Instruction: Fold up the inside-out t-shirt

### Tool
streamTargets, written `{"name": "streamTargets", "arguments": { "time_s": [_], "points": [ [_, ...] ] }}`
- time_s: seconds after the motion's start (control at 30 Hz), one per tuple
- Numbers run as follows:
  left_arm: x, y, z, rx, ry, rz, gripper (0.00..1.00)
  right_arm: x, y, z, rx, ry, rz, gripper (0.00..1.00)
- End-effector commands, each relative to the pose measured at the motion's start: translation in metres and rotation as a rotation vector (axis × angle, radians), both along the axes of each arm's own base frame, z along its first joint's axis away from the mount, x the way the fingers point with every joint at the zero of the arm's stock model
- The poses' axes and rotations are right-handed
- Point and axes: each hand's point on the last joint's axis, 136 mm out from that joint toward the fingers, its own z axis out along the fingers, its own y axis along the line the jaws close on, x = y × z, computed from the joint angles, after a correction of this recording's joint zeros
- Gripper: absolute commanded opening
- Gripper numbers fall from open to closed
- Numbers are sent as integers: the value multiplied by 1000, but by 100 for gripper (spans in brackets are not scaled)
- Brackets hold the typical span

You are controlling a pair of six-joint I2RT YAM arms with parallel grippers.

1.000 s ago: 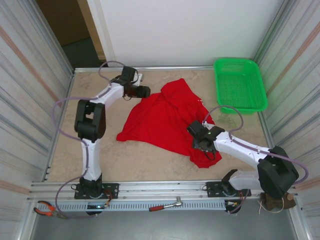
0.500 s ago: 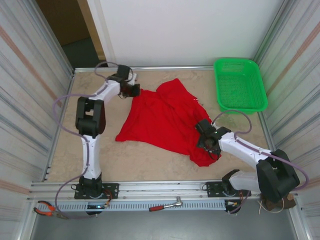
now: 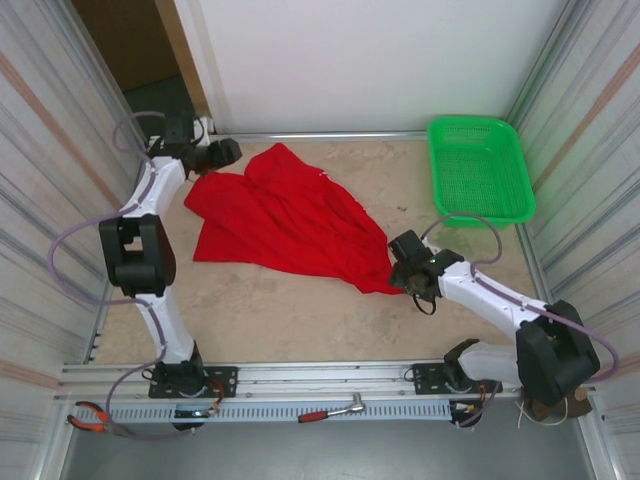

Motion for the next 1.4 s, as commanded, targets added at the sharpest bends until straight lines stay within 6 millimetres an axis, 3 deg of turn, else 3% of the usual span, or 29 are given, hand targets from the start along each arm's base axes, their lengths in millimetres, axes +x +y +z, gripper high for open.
{"name": "streamTargets", "arguments": {
  "time_s": [0.0, 0.2, 0.33, 0.5, 0.77, 0.83, 0.9, 0.93, 0.97, 1.0, 1.03, 1.1, 1.2, 1.37],
  "points": [
    [-38, 9, 16, -19, -2, 42, 71, 21, 20, 29, 49, -84, 120, 67],
    [-122, 39, -31, -11, 113, 217, 72, 42, 56, 31, 59, -63, 251, 67],
    [-159, 56, -63, -42, 169, 323, 79, 45, 86, 18, 20, -23, 359, 68],
    [-172, 52, -95, -80, 264, 316, 79, 39, 106, -2, -63, 30, 425, 68],
    [-170, 50, -131, -103, 350, 327, 77, 38, 93, -37, -139, 84, 354, 64],
    [-167, 49, -138, -110, 367, 325, 75, 39, 88, -41, -156, 92, 342, 56],
    [-166, 47, -146, -108, 385, 321, 73, 40, 83, -42, -160, 92, 329, 39],
    [-166, 46, -151, -108, 399, 317, 69, 42, 80, -42, -158, 91, 321, 26],
    [-165, 43, -155, -120, 406, 306, 61, 44, 78, -40, -148, 88, 314, 12],
    [-163, 39, -157, -134, 406, 290, 44, 47, 76, -37, -131, 82, 307, 0],
    [-162, 36, -159, -148, 408, 277, 25, 50, 74, -32, -112, 73, 298, 0],
    [-158, 32, -154, -167, 394, 246, 0, 58, 69, -14, -72, 34, 289, 0],
    [-146, 32, -118, -150, 311, 203, 0, 74, 57, 36, -10, -70, 265, 0],
    [-133, 29, -12, -127, 89, 133, 0, 89, 22, 134, 93, -276, 188, 0]
  ]
}}
